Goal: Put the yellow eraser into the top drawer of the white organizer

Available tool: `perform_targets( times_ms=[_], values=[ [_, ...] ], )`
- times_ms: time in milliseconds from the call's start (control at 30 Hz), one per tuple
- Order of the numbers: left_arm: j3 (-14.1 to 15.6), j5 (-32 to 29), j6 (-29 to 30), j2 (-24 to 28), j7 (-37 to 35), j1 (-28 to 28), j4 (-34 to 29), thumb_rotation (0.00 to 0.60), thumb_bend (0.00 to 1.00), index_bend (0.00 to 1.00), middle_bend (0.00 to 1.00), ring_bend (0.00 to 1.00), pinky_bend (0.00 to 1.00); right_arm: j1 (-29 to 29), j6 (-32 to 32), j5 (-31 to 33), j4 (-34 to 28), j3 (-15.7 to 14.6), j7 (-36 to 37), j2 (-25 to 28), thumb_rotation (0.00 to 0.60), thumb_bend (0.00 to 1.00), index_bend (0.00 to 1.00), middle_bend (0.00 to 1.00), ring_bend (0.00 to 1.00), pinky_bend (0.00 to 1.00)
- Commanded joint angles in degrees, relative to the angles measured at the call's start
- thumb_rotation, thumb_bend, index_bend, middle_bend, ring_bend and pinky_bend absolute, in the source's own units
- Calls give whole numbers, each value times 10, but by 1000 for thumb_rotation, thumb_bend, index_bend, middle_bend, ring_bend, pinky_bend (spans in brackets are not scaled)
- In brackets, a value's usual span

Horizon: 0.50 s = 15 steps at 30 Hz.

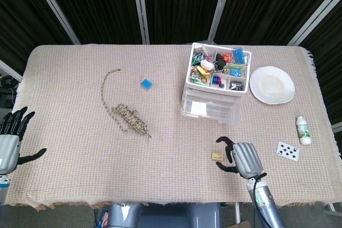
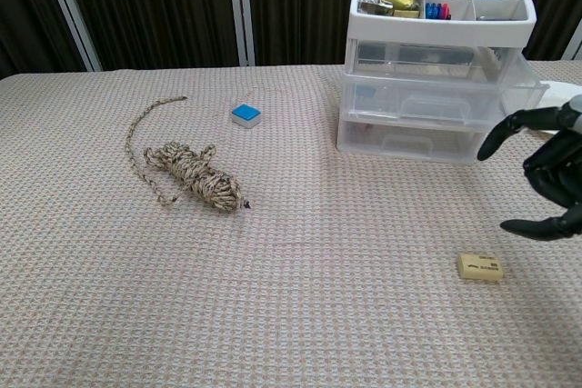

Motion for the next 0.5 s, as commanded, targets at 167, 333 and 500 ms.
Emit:
perform_targets(
  times_ms=[167,333,500],
  values=[
    [1,2,-1,1,-3,-1,1,600,1,92,0,0,0,0,-8,30,53,12,-33,-54,600,129,354,815,780,684],
    [1,1,-2,1,-3,-1,0,600,0,91,0,0,0,-3,-15,55,76,22,-37,-78,600,131,356,815,779,684],
    [1,1,-2,2,-2,-1,-1,600,1,92,0,0,0,-7,-20,68,97,19,-45,-98,600,130,383,815,780,684]
  ],
)
